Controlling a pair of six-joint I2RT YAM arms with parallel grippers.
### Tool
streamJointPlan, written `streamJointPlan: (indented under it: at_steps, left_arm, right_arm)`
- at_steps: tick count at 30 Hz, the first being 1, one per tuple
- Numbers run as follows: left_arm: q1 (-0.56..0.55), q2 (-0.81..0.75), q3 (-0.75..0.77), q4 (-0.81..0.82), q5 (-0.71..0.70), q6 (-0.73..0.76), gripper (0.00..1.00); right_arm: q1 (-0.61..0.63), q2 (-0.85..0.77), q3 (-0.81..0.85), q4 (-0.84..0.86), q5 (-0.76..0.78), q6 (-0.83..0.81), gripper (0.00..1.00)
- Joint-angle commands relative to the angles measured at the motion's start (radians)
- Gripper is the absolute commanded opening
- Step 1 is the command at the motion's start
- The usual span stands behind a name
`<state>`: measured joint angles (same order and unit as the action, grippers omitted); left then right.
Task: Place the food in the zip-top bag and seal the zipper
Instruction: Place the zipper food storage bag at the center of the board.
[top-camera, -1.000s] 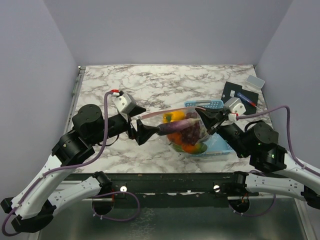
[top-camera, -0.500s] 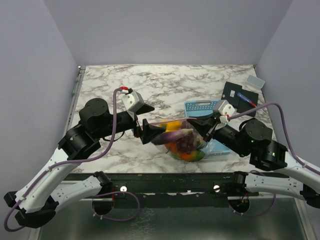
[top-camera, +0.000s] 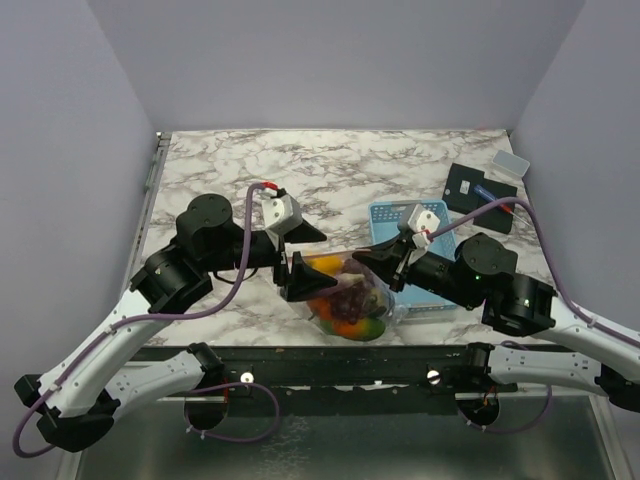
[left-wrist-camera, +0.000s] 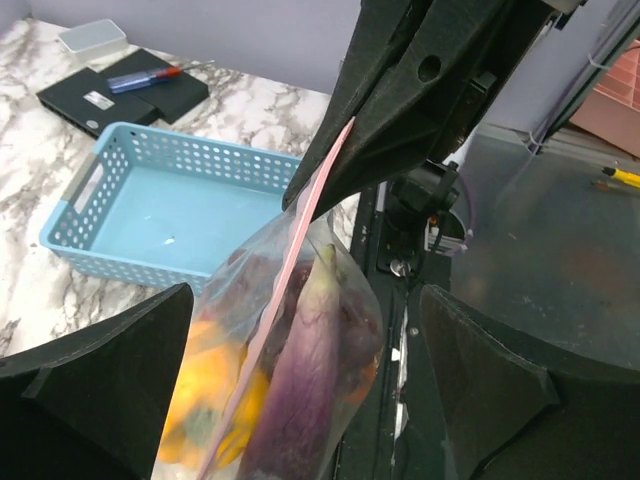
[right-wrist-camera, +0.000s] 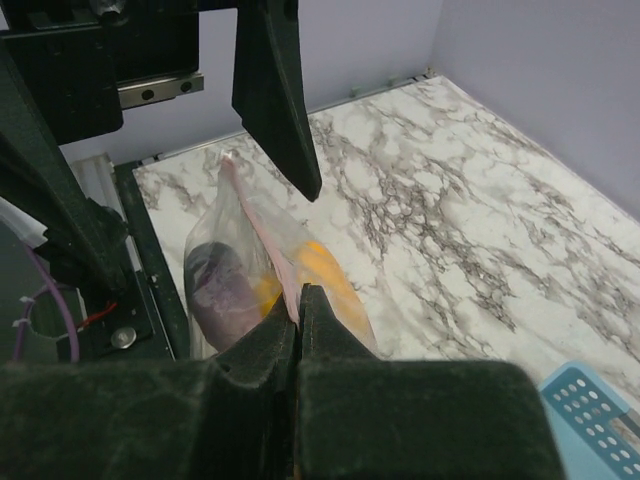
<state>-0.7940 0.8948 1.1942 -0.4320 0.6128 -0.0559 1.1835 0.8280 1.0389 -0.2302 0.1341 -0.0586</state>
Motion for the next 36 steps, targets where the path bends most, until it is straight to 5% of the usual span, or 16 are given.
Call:
streamJointPlan:
  at_steps: [1,14,24,36]
  left_arm:
    - [-0.003,-0.009,-0.039,0.015,0.079,0.026,0.93]
    - [-0.004,0.014,-0.083,-0.005,0.059,0.051,0.65]
    - [-0.003,0.023,-0.084,-0.019,0.069,0.051,0.0]
    - [-0.003,0.043,-0.069,-0.023,-0.004,0.075,0.0]
  right_arm:
    - [-0.002,-0.004,0.057,0.116,-0.061,0.026,0.01]
    - [-0.002,0.0,0.079,0.12,-0.126,0.043,0.01]
    - [-0.002,-0.003,0.063,0.133,-0.126,0.052,0.01]
    - [-0.002,-0.006,0.061,0.117,-0.061,0.052,0.01]
